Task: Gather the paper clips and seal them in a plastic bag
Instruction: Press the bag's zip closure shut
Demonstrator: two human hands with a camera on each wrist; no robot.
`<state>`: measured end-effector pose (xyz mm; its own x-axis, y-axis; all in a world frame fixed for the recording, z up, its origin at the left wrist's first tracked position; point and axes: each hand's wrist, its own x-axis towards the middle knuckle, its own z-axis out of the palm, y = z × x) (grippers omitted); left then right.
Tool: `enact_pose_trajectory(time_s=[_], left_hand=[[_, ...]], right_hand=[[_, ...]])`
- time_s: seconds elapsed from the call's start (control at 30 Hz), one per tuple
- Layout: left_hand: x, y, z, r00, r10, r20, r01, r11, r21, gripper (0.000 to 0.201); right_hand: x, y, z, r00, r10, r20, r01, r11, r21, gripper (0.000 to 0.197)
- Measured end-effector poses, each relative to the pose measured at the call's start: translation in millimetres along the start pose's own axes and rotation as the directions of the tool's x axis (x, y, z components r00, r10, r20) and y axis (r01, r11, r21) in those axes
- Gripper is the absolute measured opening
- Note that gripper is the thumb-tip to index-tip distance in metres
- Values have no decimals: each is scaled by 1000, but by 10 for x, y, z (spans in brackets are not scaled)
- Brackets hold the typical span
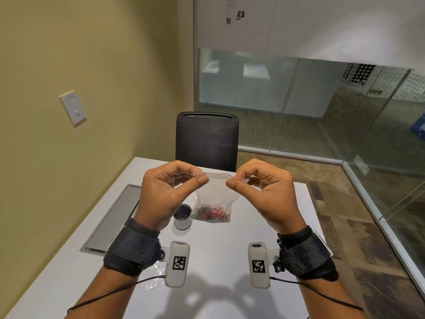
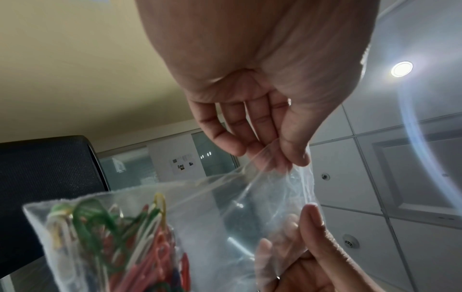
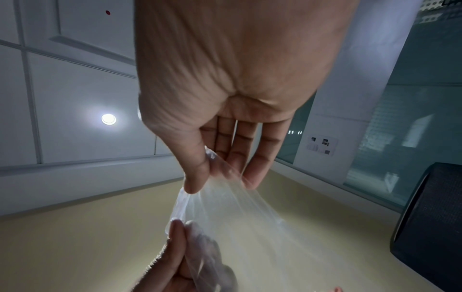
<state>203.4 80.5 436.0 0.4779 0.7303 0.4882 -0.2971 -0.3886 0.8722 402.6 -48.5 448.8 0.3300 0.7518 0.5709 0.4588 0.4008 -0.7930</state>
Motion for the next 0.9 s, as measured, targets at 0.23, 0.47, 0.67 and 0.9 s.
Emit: enact_pose_trajectory(time_s=[0.23, 0.47, 0.67, 0.9], left_hand=[[-27, 27, 21, 999, -6, -35, 4, 999, -36, 19], [-54, 37, -31, 1000, -3, -16, 2, 999, -46, 12], [-79, 22, 3, 1000, -1, 2, 1, 1000, -27, 18], [-87, 11, 28, 998, 44, -53, -44, 999, 7, 19]], right_hand=[[-43, -19, -24, 997, 39, -65, -35, 997, 72, 18], [-47, -30, -16, 990, 89, -113, -72, 986, 152, 21], [-96, -32, -27, 985, 87, -147, -62, 983, 170, 24], [-105, -5, -2, 987, 60, -147, -34, 985, 170, 22]])
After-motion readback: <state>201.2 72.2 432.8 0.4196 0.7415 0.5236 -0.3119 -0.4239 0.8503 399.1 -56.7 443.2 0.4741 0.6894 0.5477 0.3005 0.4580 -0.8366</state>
